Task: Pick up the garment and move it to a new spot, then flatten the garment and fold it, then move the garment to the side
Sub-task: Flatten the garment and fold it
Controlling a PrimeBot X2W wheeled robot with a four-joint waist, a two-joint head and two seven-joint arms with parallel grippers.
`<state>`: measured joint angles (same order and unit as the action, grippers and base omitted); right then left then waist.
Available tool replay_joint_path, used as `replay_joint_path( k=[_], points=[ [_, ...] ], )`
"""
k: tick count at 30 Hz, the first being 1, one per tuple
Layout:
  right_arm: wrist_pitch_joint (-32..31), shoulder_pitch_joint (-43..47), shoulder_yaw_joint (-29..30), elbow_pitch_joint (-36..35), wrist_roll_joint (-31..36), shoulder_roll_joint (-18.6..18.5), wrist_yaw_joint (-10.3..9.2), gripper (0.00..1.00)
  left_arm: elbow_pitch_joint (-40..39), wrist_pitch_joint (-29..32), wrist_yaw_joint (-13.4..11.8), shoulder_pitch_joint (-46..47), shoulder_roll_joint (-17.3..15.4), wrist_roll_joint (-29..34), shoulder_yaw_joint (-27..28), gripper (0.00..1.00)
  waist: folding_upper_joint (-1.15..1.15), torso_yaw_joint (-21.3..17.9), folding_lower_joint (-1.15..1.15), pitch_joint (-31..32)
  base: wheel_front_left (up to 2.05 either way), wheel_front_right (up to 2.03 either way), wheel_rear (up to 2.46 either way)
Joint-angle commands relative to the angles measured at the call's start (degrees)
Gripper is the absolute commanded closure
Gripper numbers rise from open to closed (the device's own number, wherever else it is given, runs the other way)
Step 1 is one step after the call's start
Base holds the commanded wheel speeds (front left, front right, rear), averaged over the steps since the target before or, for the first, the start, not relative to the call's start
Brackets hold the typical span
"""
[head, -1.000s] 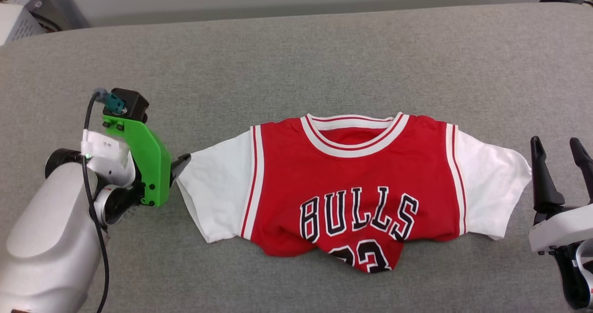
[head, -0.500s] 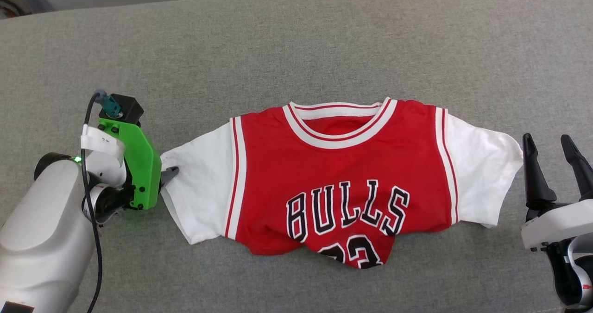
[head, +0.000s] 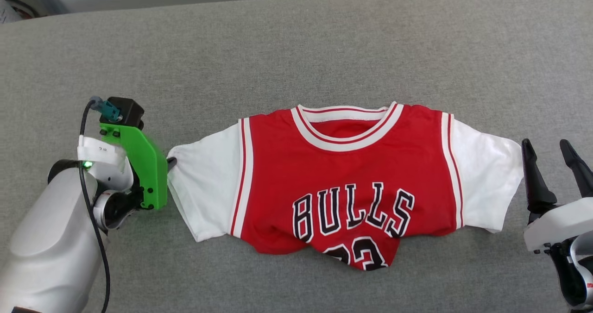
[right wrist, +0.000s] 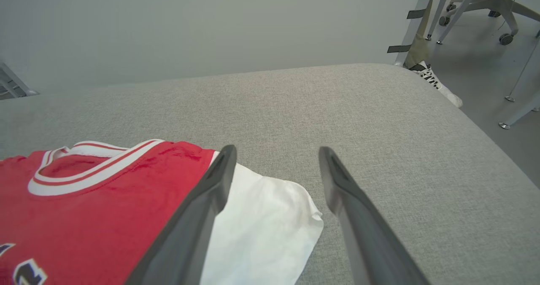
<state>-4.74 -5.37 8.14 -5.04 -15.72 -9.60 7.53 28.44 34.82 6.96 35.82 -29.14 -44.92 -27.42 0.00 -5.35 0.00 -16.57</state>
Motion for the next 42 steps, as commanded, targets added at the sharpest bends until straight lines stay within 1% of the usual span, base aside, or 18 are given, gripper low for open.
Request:
replay_joint_path(
  k=[1,4,6,9,11,12,13,15,19,23,27,30,37,38,39,40,42],
  points=[
    [-1.6,0.2,-0.1,0.5,0.3,-0.7,-0.04,0.0,-1.2,-1.6,-0.7,-1.8,0.3,-0.5,0.8,1.0,0.0,0.9,0.0,1.6,0.0,0.0,0.0],
    [-5.4,0.6,-0.6,0.8,0.0,-2.2,-0.04,0.0,-5.9,-3.8,-1.7,-4.4,0.2,-2.2,2.7,1.0,0.0,1.6,0.0,2.7,0.0,0.0,0.0],
    [-8.9,0.9,-0.8,0.6,-0.3,-3.9,-0.04,0.0,-10.1,-4.2,-2.9,-6.6,-0.4,-2.8,3.6,1.0,0.0,2.3,0.0,3.2,0.0,0.0,0.0],
    [-15.5,0.6,-0.6,0.3,-1.4,-6.4,-0.04,0.0,-17.2,-3.7,-5.4,-10.6,-2.0,-3.2,4.5,1.0,0.0,3.2,0.0,3.6,0.0,0.0,0.0],
    [-20.4,-0.1,-0.3,0.3,-3.1,-7.2,-0.04,0.0,-22.0,-3.2,-7.1,-13.2,-3.0,-3.3,4.9,1.0,0.0,3.6,0.0,3.5,0.0,0.0,0.0],
    [-25.5,-1.2,-0.1,0.8,-5.0,-7.9,-0.04,0.0,-26.6,-2.8,-8.7,-15.7,-3.7,-3.4,5.3,1.0,0.0,4.0,0.0,3.2,0.0,0.0,0.0],
    [-28.2,-1.9,0.1,1.1,-5.4,-8.6,-0.04,0.0,-28.9,-2.5,-9.6,-16.9,-4.2,-3.3,5.4,1.0,0.0,4.2,0.0,3.0,0.0,0.0,0.0],
    [-32.5,-3.1,0.5,2.3,-5.6,-9.8,-0.04,0.0,-32.9,-2.0,-11.1,-18.8,-4.8,-2.8,5.3,1.0,0.0,4.7,0.0,2.6,0.0,0.0,0.0],
    [-37.8,-5.8,0.9,5.0,-4.3,-12.0,-0.04,0.0,-38.7,-1.3,-13.6,-21.1,-5.4,-2.0,5.1,1.0,0.0,5.7,0.0,1.5,0.0,0.0,0.0],
    [-40.8,-8.6,0.4,7.9,-3.8,-13.2,-0.04,0.0,-42.6,-0.4,-14.6,-21.9,-5.2,-2.0,4.5,1.0,0.0,6.7,0.0,0.2,0.0,0.0,0.0],
    [-41.7,-10.8,-0.5,10.7,-3.4,-14.2,-0.04,0.0,-44.8,0.1,-15.1,-21.6,-5.3,-1.5,4.2,1.0,0.0,7.6,0.0,-1.1,0.0,0.0,0.0],
    [-42.1,-12.0,-1.8,12.9,-3.2,-14.6,-0.04,0.0,-45.6,0.0,-15.4,-21.5,-5.1,-1.3,4.1,1.0,0.0,7.9,0.0,-1.7,0.0,0.0,0.0],
    [-41.6,-13.3,-5.5,18.2,-3.3,-15.7,-0.04,0.0,-45.7,-0.3,-15.0,-21.0,-4.7,-0.7,3.1,1.0,0.0,8.8,0.0,-3.1,0.0,0.0,0.0],
    [-41.5,-13.2,-6.0,18.6,-3.4,-15.7,-0.04,0.28,-45.5,-0.3,-14.9,-20.9,-4.6,-0.7,3.0,1.0,0.0,8.9,0.0,-3.2,0.0,0.0,0.0],
    [-41.4,-13.2,-6.4,19.0,-3.6,-15.7,-0.04,0.67,-45.4,-0.3,-14.9,-20.8,-4.6,-0.7,3.0,1.0,0.0,9.0,0.0,-3.3,0.0,0.0,0.0],
    [-41.3,-13.3,-6.6,19.3,-3.7,-15.7,-0.04,0.98,-45.2,-0.4,-14.8,-20.6,-4.6,-0.7,2.9,1.0,0.0,9.0,0.0,-3.4,0.0,0.0,0.0],
    [-40.7,-13.3,-7.1,20.0,-3.9,-16.0,-0.04,1.0,-44.8,-0.5,-14.6,-20.4,-4.5,-0.8,3.0,1.0,0.0,9.1,0.0,-3.2,0.0,0.0,0.0]
  ],
)
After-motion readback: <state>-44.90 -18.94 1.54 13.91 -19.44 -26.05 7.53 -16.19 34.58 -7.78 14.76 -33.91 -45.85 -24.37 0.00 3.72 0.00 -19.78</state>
